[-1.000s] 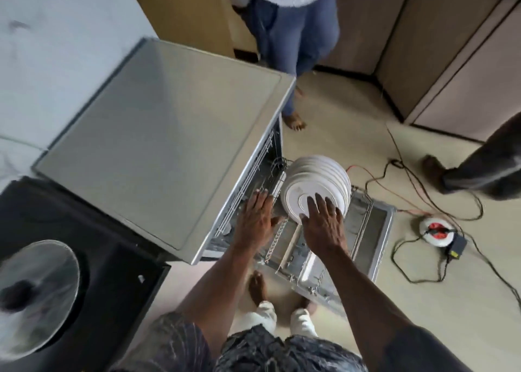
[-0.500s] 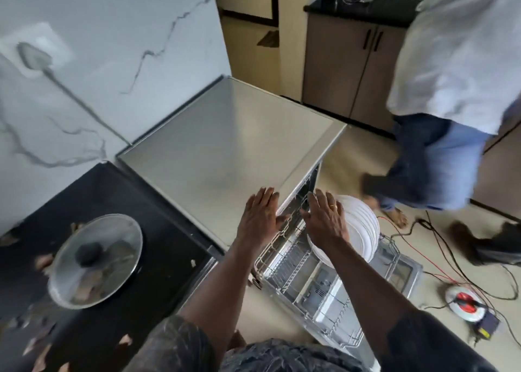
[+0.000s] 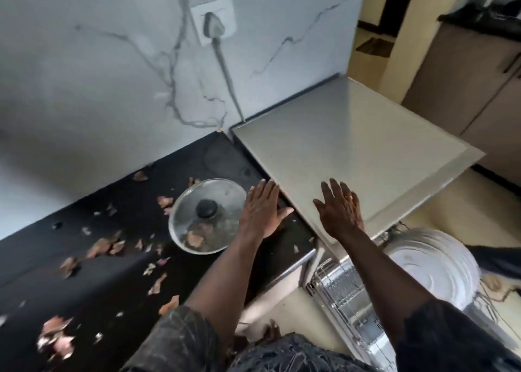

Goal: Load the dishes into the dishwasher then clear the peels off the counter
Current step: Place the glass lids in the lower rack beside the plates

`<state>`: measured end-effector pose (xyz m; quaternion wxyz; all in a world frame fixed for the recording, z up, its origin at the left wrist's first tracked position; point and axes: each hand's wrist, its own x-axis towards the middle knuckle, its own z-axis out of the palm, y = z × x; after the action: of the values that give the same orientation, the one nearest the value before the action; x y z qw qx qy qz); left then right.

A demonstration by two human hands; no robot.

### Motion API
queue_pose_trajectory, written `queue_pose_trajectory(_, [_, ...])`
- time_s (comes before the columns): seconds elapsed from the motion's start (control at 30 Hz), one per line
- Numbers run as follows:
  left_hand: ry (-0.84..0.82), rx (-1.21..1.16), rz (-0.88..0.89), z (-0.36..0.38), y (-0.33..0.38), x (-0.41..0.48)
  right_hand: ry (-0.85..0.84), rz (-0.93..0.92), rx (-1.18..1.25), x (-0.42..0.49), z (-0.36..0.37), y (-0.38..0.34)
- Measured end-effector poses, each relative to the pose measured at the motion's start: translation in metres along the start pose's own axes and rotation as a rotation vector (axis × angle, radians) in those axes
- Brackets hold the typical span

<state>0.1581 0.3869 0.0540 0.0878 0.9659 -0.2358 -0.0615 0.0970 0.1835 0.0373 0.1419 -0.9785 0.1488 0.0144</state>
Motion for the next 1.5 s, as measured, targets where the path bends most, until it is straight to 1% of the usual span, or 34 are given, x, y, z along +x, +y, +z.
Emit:
queue_pose_trajectory(0.13, [0.073,0.005,-0.111,-0.010,-0.057,-0.024,-0.035,-0.099,0.032,0.011,0.015,-0.058])
queue_pose_trajectory(0.23, [0.084,-0.023,-0.199,-0.016,-0.093,-0.040,-0.078,-0.168,0.071,0.017,0.027,-0.100])
queue_pose_trajectory(0.4, [0.155,-0.113,-0.395,-0.024,-0.139,-0.066,-0.155,-0.265,0.038,0.018,0.039,-0.159])
queue_pose_trajectory(0.53, [0.198,-0.213,-0.584,-0.021,-0.169,-0.088,-0.216,-0.246,0.108,0.017,0.046,-0.190])
queue_pose_trajectory(0.67, [0.131,-0.345,-0.725,-0.021,-0.186,-0.093,-0.270,-0.177,0.162,0.024,0.053,-0.204])
queue_pose_trajectory(0.73, [0.102,-0.388,-0.741,-0.020,-0.191,-0.092,-0.286,-0.144,0.168,0.028,0.053,-0.207])
queue_pose_trajectory(0.9, [0.092,-0.423,-0.764,-0.019,-0.195,-0.078,-0.302,-0.081,0.258,0.034,0.048,-0.213])
queue_pose_trajectory(1.0, [0.129,-0.473,-0.783,-0.019,-0.204,-0.075,-0.302,-0.041,0.326,0.038,0.045,-0.212])
queue_pose_trajectory(1.13, [0.165,-0.490,-0.766,-0.024,-0.206,-0.073,-0.299,-0.029,0.395,0.042,0.039,-0.206])
queue_pose_trajectory(1.23, [0.184,-0.501,-0.705,-0.030,-0.202,-0.063,-0.272,-0.030,0.432,0.045,0.031,-0.197])
queue_pose_trajectory(1.33, [0.191,-0.511,-0.645,-0.035,-0.190,-0.046,-0.225,0.007,0.469,0.049,0.022,-0.176])
queue_pose_trajectory(1.43, [0.160,-0.494,-0.562,-0.044,-0.162,-0.022,-0.165,0.072,0.481,0.051,0.011,-0.142])
queue_pose_trajectory(1.5, [0.104,-0.474,-0.502,-0.047,-0.137,-0.002,-0.125,0.118,0.475,0.050,0.001,-0.112])
